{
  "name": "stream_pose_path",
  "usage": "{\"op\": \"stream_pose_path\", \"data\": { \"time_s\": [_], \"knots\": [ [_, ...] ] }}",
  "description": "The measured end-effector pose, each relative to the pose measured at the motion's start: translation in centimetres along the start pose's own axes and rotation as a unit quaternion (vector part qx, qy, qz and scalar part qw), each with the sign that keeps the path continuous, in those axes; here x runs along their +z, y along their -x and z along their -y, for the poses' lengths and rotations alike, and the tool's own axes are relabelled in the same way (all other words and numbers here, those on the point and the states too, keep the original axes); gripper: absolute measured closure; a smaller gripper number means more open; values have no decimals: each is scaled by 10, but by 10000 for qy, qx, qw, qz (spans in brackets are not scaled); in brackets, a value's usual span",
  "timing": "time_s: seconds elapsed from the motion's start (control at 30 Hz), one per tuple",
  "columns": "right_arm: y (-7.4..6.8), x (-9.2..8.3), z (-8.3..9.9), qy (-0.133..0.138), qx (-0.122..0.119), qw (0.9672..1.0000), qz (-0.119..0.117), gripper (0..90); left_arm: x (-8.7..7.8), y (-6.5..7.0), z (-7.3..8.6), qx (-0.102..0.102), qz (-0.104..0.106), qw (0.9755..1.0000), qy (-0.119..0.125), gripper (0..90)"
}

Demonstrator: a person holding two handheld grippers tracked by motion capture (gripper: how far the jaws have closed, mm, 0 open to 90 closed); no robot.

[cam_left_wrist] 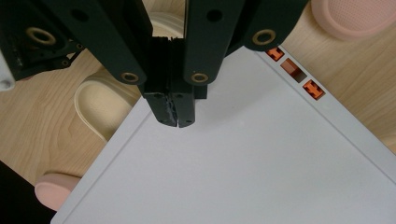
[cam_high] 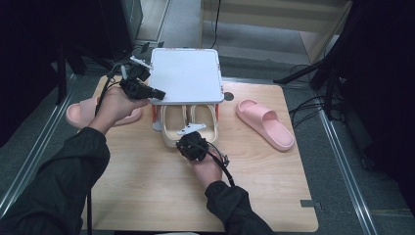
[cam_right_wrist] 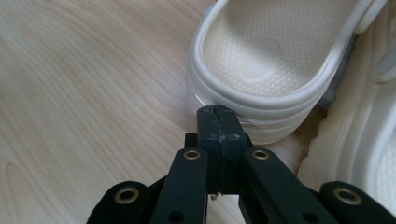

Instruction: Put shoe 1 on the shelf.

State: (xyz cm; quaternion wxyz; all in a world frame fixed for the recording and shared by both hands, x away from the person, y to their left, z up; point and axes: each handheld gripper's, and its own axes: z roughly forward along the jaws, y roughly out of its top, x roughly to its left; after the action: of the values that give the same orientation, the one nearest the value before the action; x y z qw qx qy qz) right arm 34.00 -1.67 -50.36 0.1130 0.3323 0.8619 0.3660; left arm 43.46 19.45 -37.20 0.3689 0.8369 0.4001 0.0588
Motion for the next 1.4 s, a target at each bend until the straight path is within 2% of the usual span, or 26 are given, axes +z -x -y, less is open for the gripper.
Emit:
{"op": "stream_pose_path", "data": {
  "time_s": [0.13,0.23,0.27,0.33,0.37,0.43,0.57,0.63,0.7,0.73,0.87,1.07,1.23,1.37,1.4],
  "knots": [
    [-1,8,-5,49,35,9999,115,900,0,0,0,-4,-7,10000,-3,896],
    [4,15,-11,160,30,9997,183,900,0,0,0,-10,2,10000,-3,896],
    [6,18,-13,112,98,9995,267,900,0,0,0,12,-9,10000,14,896],
    [12,22,-17,194,182,9994,212,900,0,0,1,33,-25,10000,22,896],
    [14,24,-20,210,268,9991,256,900,-1,0,1,10,-21,10000,16,896],
    [16,28,-25,207,292,9987,363,900,0,-1,1,-14,9,10000,33,896],
    [19,36,-31,209,258,9980,531,900,-1,-1,1,25,-7,10000,10,896],
    [18,40,-34,158,111,9978,631,900,0,-1,1,-11,-8,10000,27,896],
    [18,41,-36,151,31,9980,615,900,-1,-1,0,-44,-8,10000,1,896],
    [17,40,-36,150,74,9980,605,900,-1,-1,1,-54,-13,10000,4,896],
    [16,29,-33,266,219,9989,314,900,-1,-2,1,-87,14,10000,20,895],
    [16,-2,-23,346,146,9993,7,900,-1,-1,1,-110,-17,9999,48,895],
    [18,-29,-4,252,-36,9997,-23,900,-1,-1,1,-81,-25,10000,39,895],
    [24,-49,15,243,165,9995,-131,900,-1,-1,1,-132,-6,9999,26,895],
    [26,-52,20,240,134,9996,-102,900,-1,-2,1,-158,11,9999,27,895]
  ]
}}
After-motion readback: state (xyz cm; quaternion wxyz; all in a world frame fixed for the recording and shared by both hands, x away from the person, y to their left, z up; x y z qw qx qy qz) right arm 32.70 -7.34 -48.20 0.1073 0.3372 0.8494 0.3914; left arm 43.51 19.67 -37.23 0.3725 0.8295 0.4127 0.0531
